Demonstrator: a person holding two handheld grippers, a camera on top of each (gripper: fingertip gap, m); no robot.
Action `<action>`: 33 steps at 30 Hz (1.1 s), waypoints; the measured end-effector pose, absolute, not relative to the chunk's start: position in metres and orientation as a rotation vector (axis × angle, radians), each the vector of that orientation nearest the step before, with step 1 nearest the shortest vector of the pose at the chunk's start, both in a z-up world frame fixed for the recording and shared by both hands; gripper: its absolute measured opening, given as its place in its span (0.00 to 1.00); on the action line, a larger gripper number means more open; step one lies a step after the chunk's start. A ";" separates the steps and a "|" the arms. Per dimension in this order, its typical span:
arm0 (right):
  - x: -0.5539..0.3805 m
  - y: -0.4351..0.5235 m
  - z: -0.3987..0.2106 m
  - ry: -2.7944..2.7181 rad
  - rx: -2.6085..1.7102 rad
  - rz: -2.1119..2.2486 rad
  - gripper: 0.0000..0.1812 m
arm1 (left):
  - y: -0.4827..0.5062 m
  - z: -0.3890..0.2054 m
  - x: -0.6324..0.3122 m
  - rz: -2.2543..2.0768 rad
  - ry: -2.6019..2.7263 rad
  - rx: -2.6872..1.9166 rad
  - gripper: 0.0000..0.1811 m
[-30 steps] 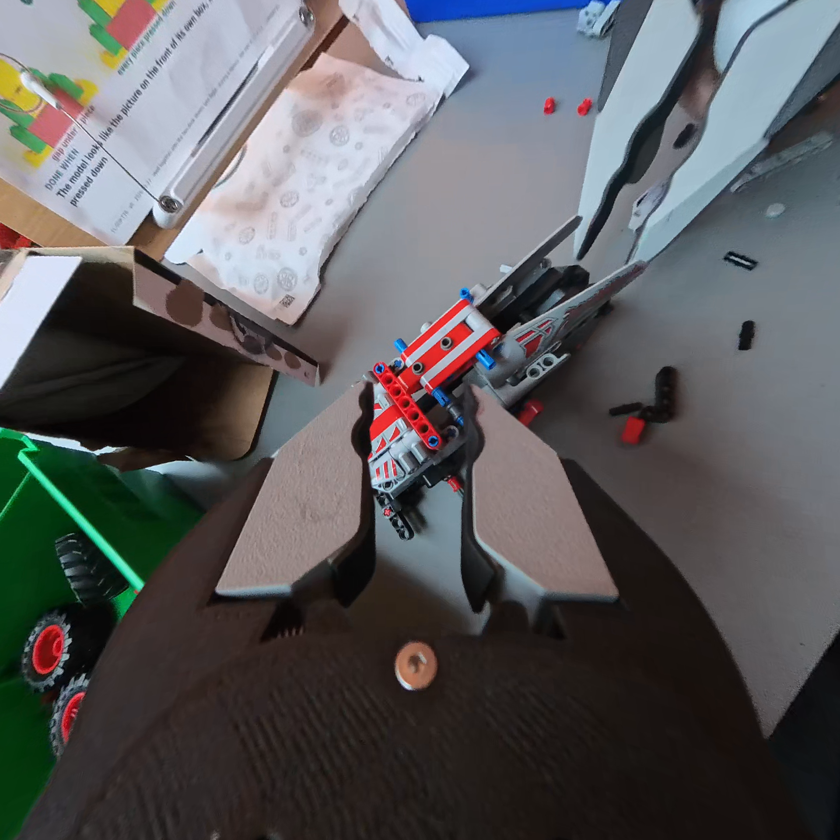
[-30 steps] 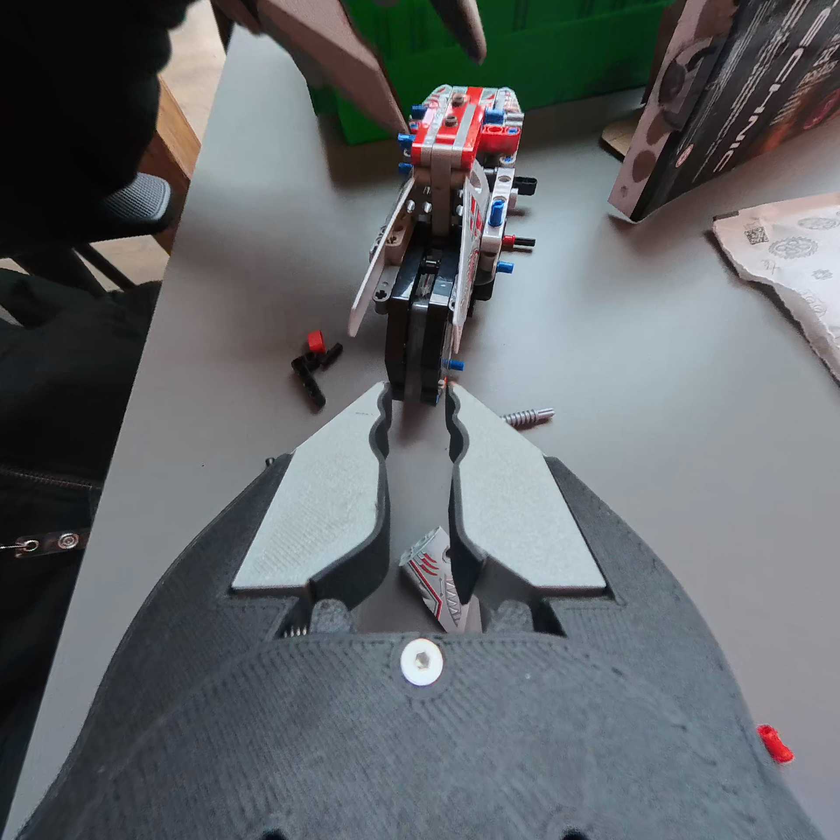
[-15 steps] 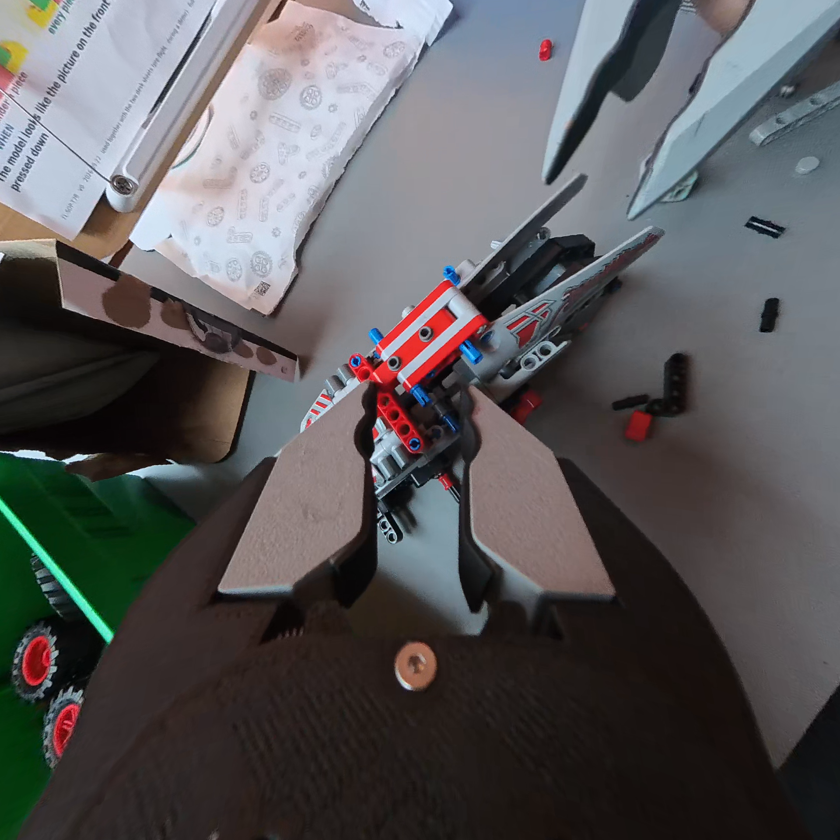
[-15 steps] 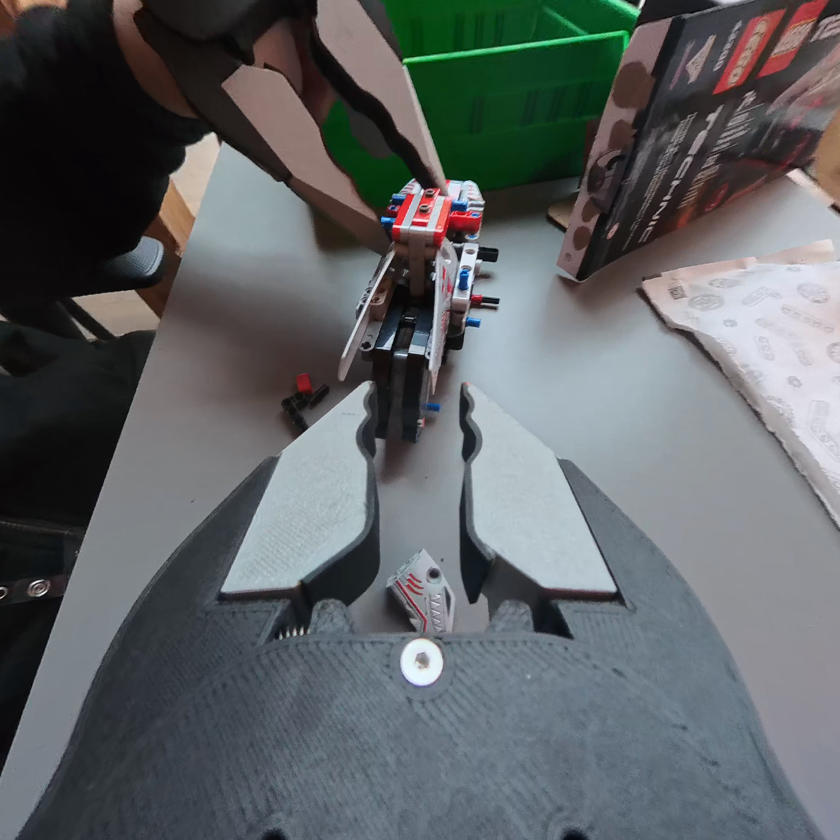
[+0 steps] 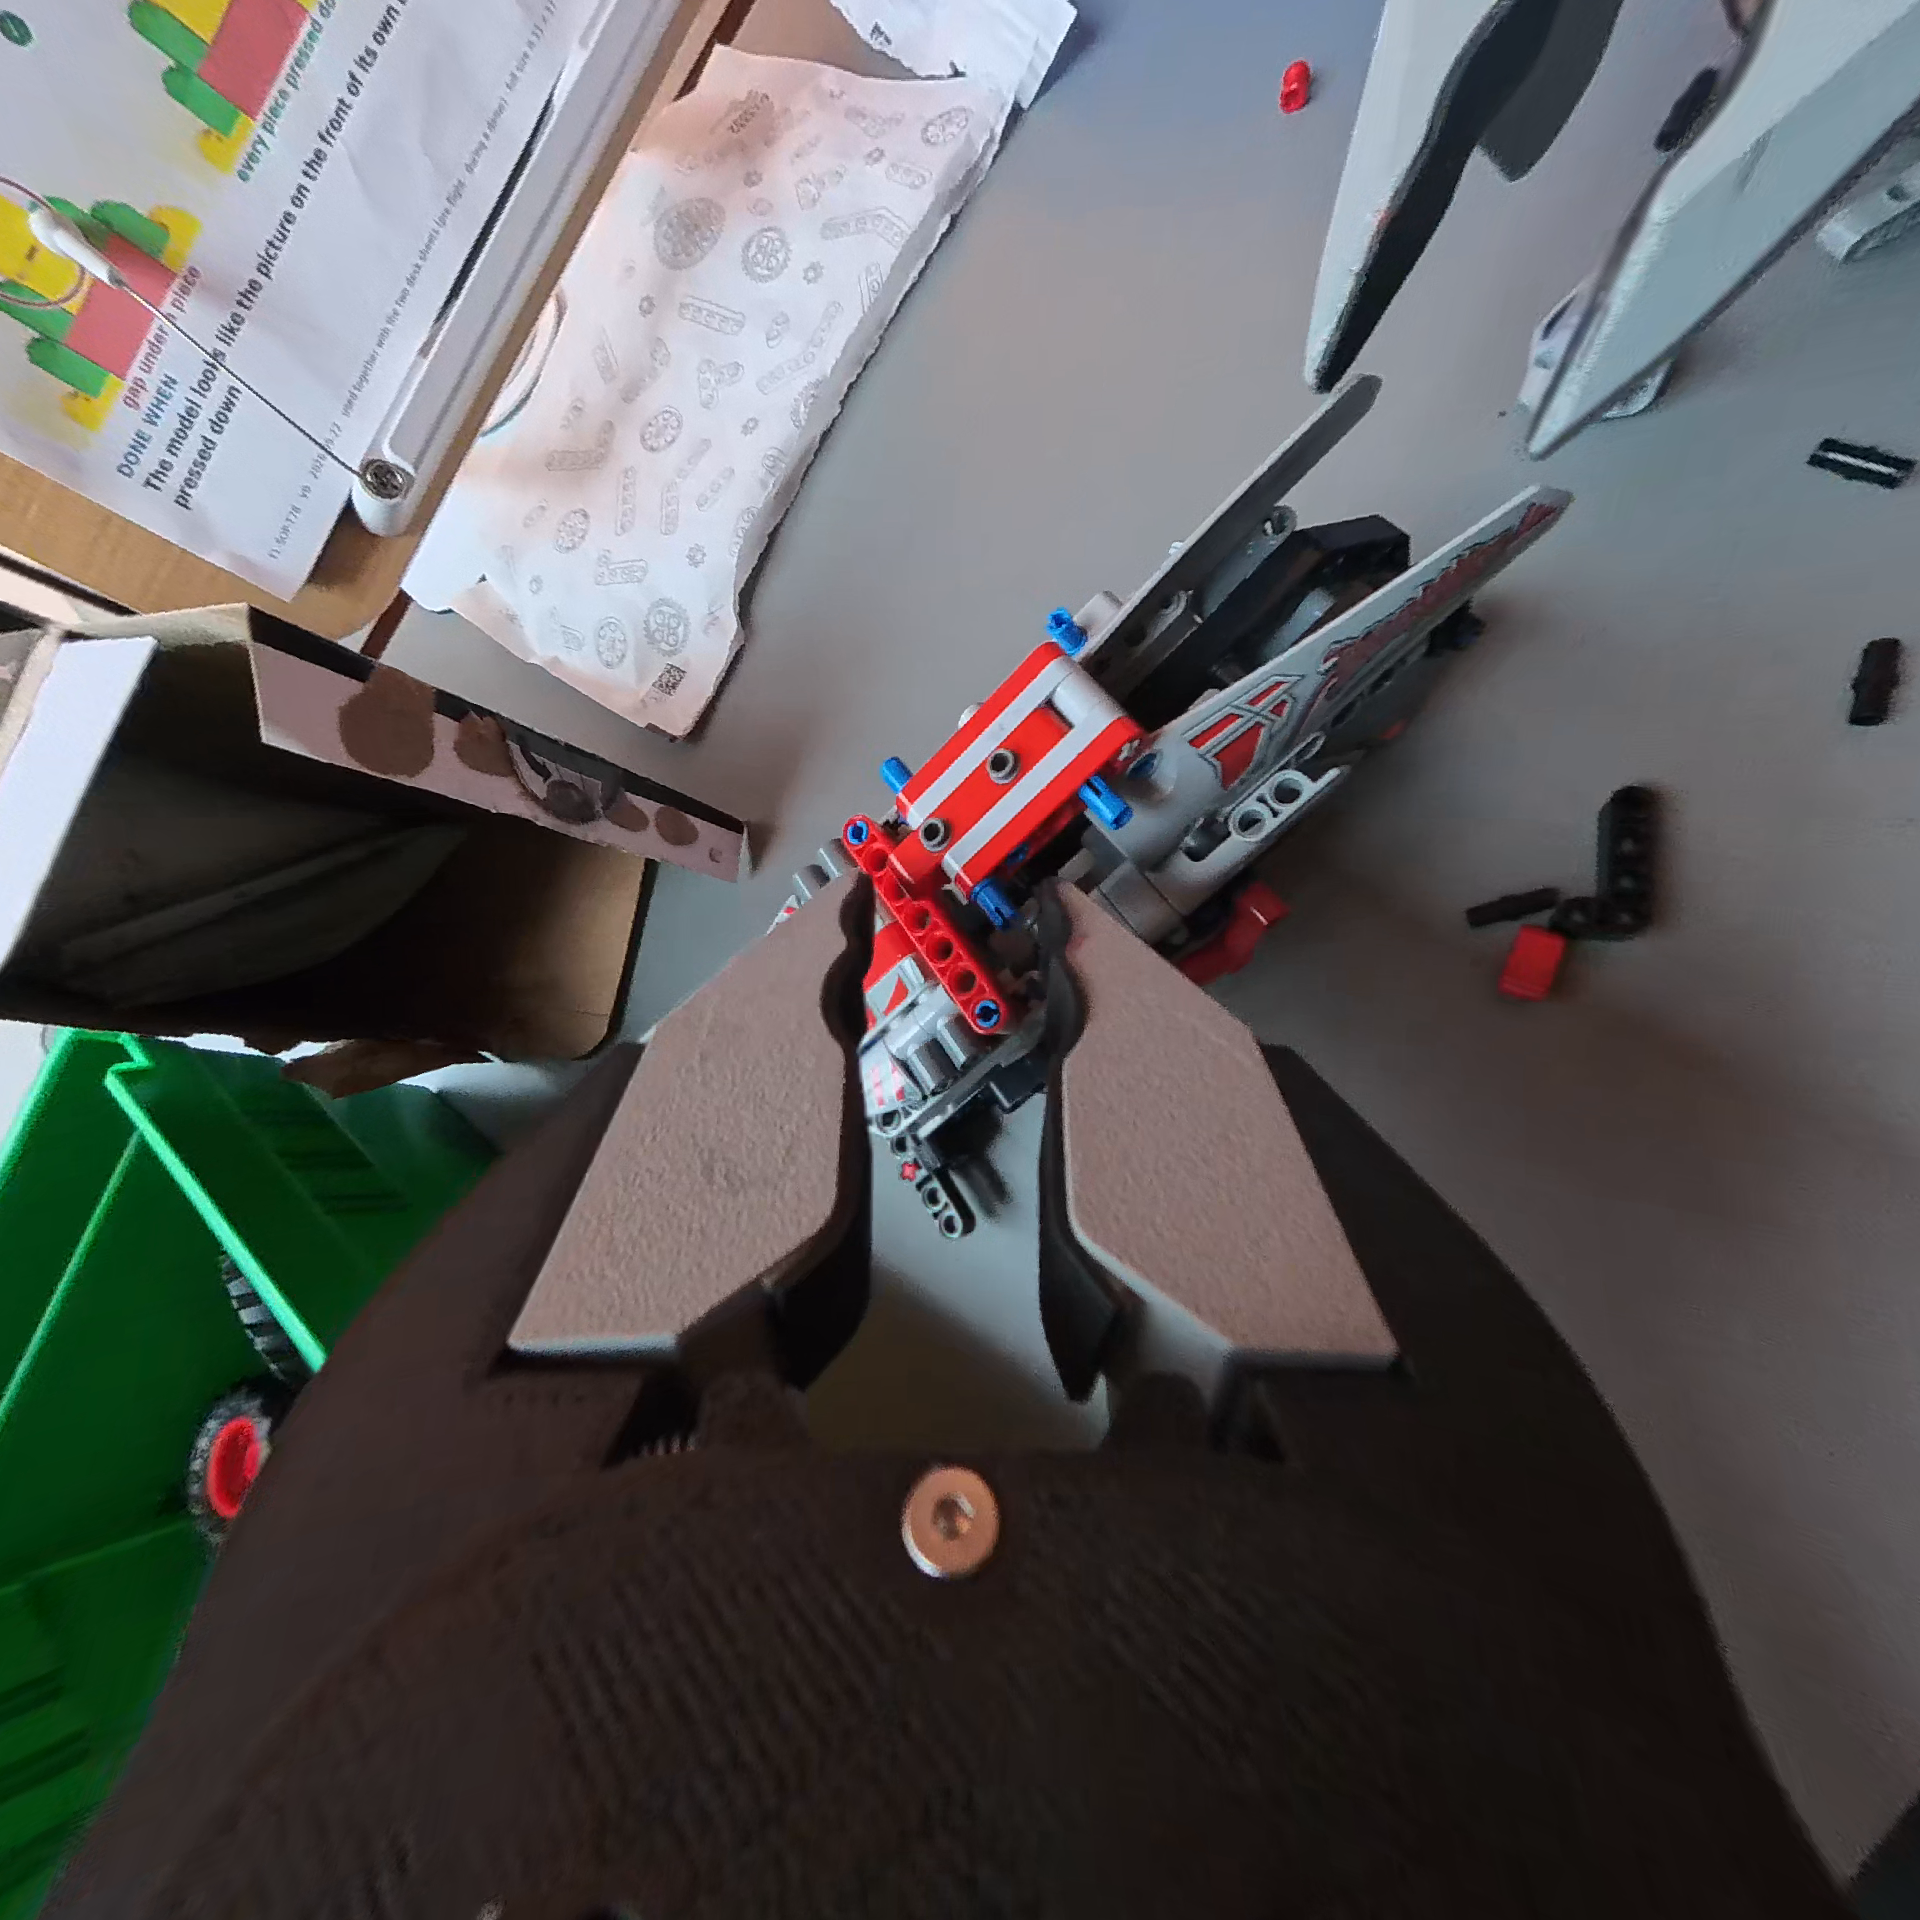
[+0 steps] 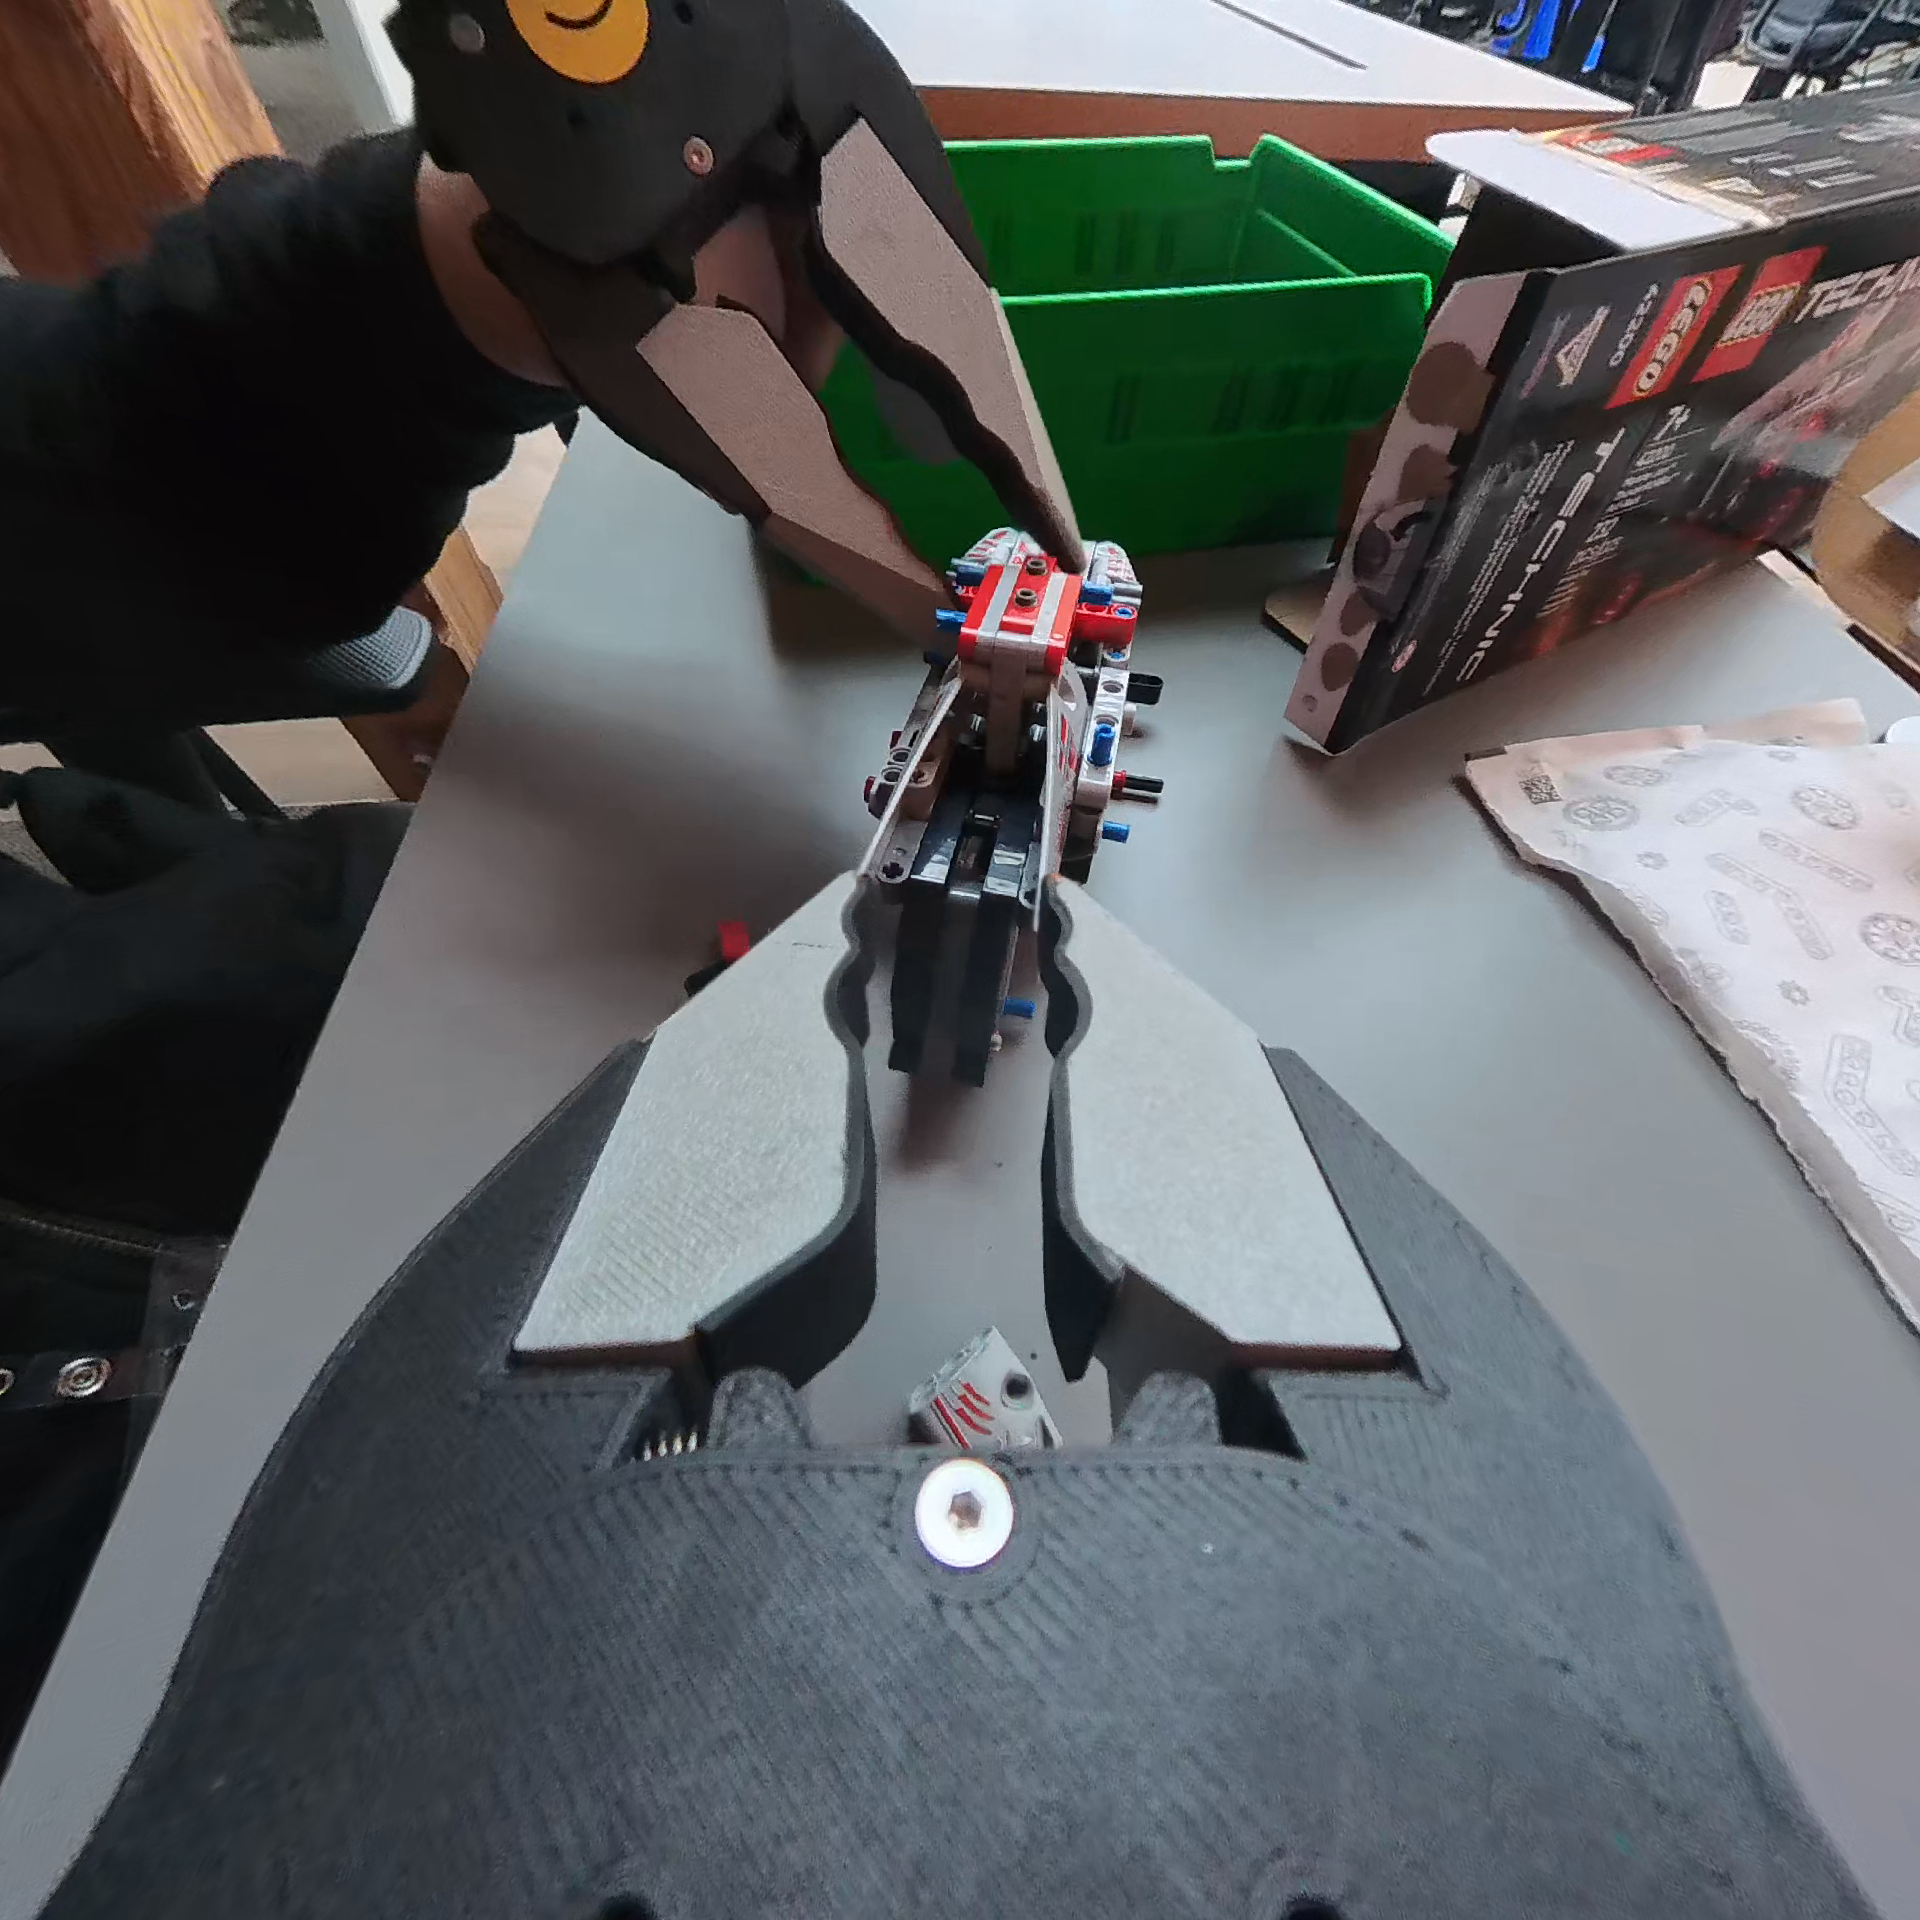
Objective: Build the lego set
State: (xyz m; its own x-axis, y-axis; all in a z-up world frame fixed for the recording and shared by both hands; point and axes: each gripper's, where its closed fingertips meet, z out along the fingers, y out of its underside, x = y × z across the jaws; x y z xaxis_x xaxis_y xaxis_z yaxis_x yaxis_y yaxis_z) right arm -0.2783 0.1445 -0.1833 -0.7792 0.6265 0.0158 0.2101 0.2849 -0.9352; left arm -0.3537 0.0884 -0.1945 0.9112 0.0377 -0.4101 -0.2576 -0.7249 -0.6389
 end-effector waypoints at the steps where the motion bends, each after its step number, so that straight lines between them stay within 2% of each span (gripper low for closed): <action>1: -0.278 0.144 -0.183 -2.176 -0.753 1.502 0.15 | 0.088 -0.195 -0.354 0.498 0.137 -2.333 0.16; 11: -0.280 0.147 -0.182 -2.161 -0.764 1.497 0.15 | 0.085 -0.194 -0.354 0.449 0.097 -2.342 0.13; 16: -0.280 0.147 -0.183 -2.161 -0.770 1.494 0.15 | 0.082 -0.192 -0.347 0.409 0.125 -2.352 0.05; 20: -0.280 0.147 -0.183 -2.160 -0.767 1.491 0.15 | 0.084 -0.192 -0.347 0.387 0.110 -2.339 0.03; 33: -0.280 0.140 -0.185 -2.175 -0.754 1.483 0.16 | 0.087 -0.192 -0.350 0.434 0.132 -2.326 0.02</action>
State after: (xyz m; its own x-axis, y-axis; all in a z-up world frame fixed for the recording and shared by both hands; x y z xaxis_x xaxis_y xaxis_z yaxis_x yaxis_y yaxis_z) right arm -0.2804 0.1402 -0.1851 -0.7743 0.6323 0.0249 0.2078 0.2912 -0.9338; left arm -0.3497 0.0868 -0.1923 0.9371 0.0340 -0.3474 -0.2215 -0.7113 -0.6670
